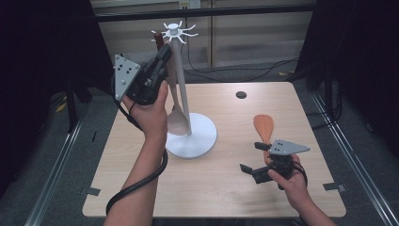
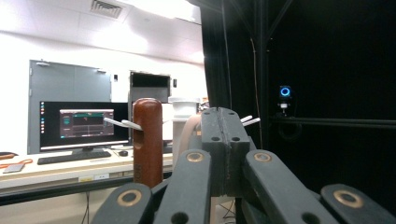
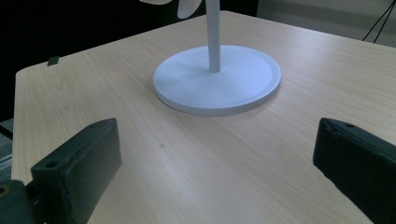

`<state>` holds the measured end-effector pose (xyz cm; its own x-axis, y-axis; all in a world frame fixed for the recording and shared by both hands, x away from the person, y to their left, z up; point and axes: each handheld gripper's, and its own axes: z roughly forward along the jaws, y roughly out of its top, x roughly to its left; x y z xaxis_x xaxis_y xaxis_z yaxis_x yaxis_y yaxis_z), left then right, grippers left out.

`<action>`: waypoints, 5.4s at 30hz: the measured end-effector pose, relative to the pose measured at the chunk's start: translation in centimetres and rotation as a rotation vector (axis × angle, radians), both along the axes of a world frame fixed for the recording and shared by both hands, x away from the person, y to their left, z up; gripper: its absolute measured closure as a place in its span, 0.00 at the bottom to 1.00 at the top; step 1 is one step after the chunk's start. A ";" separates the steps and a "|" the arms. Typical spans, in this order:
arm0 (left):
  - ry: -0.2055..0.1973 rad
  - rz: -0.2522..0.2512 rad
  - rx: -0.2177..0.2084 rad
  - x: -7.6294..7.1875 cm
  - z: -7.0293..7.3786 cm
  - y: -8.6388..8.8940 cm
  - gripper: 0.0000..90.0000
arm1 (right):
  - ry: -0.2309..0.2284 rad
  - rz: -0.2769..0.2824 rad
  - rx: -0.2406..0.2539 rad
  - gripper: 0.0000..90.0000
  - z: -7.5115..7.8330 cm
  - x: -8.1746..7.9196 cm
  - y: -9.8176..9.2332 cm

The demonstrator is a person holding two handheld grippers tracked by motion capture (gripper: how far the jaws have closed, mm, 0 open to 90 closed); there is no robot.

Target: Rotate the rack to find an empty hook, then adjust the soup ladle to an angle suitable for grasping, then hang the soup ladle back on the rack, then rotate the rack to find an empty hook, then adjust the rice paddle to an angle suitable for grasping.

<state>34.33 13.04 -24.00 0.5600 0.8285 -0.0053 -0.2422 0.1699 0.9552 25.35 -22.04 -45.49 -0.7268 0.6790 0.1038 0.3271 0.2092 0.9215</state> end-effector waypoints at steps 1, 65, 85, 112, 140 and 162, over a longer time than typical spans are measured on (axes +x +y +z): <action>-0.001 0.003 -0.005 0.0 0.0 0.1 1.00 | -0.001 0.000 0.001 0.01 0.0 0.0 0.0; 0.127 -0.056 0.132 -1.7 -7.6 0.2 0.55 | -0.012 0.003 -0.011 0.01 0.0 0.0 0.1; 0.259 -0.110 0.233 -2.7 -13.7 -0.7 0.29 | -0.007 -0.019 -0.015 0.01 -0.1 0.2 -0.6; 0.369 -0.159 0.332 -4.2 -18.5 -0.7 0.21 | 0.017 -0.085 -0.044 0.01 -1.0 1.1 -2.2; 0.399 -0.260 0.368 -6.0 -19.2 -2.3 0.16 | 0.059 -0.217 -0.099 0.02 -2.3 2.4 -3.6; 0.441 -0.293 0.405 -6.7 -20.6 -2.9 0.16 | 0.128 -0.347 -0.218 0.09 -4.1 4.0 -4.8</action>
<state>27.68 10.16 -44.64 0.7788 0.6272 -0.0054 0.1870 -0.2240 0.9565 29.38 -26.85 -49.62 -0.4416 0.8972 0.0052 0.5212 0.2518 0.8154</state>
